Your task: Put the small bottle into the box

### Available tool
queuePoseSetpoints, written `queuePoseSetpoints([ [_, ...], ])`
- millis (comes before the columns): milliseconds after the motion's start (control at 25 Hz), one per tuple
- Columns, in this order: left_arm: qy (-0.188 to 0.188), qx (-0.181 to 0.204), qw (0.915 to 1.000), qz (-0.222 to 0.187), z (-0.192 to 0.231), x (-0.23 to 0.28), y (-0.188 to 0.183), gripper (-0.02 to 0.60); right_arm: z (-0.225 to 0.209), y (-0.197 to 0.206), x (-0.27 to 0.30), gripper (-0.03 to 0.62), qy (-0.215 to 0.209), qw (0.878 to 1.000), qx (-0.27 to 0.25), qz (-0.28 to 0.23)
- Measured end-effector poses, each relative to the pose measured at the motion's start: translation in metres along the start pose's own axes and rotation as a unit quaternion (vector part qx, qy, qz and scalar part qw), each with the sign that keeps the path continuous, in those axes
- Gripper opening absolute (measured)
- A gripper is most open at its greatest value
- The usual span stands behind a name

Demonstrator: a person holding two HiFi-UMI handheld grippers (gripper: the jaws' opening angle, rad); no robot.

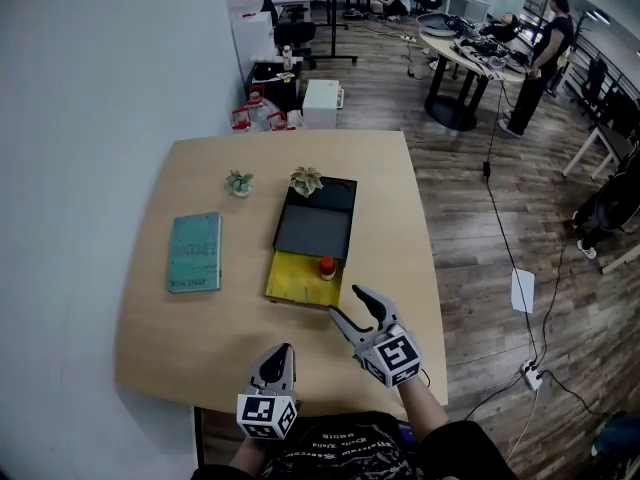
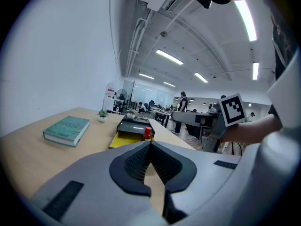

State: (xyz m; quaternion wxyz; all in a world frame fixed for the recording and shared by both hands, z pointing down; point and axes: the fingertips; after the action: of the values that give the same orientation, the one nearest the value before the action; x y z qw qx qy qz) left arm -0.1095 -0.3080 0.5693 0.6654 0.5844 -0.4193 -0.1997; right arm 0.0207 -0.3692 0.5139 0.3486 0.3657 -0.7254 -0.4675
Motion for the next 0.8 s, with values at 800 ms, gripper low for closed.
queuePoseSetpoints([
  [800, 0.114, 0.012, 0.9933, -0.016, -0.050, -0.038, 0.021, 0.003, 0.036, 0.072, -0.123, 0.255, 0.109, 0.992, 0.064, -0.009],
])
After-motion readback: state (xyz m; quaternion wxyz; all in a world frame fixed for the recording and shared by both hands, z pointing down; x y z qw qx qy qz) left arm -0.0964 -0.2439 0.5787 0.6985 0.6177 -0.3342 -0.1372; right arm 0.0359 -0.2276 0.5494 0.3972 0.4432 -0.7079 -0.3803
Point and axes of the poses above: the fingertips, and each gripper's own axes: x forward along the fingers, z to its left, y out of its underside, and after that the axes turned 15 degrees about x, right-handed
